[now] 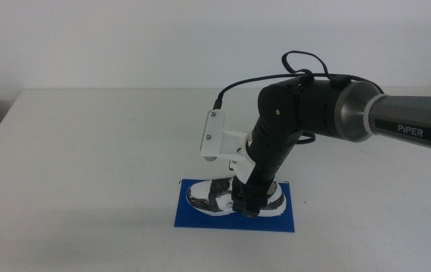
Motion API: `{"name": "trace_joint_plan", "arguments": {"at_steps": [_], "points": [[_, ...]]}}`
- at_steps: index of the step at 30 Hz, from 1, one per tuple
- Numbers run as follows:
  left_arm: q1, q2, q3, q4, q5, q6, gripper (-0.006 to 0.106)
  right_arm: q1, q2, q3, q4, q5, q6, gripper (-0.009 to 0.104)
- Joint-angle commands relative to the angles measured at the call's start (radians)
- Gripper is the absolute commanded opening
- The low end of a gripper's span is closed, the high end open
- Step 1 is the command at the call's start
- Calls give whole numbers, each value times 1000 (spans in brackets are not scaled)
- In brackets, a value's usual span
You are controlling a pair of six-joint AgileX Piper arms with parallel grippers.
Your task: Use one arm to grab the shoe from the table and place it on the mat.
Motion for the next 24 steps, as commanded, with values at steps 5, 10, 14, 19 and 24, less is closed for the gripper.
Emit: {"name": "trace_joint_plan", "arguments": {"at_steps": [5, 10, 14, 19, 24], "points": [[-7, -26, 3, -10, -78, -3, 93, 1, -57, -22, 1, -27, 7, 59], [-7, -26, 3, -10, -78, -3, 93, 1, -87, -22, 17, -27, 13, 79], [-7, -26, 3, -10, -78, -3, 93, 1, -155, -22, 32, -27, 13, 81], [-7, -26, 3, -10, -78, -3, 93, -14, -291, -22, 23, -28, 115, 79], [-7, -26, 3, -10, -78, -3, 93, -77, -457, -21, -73, -33, 440, 75]]}}
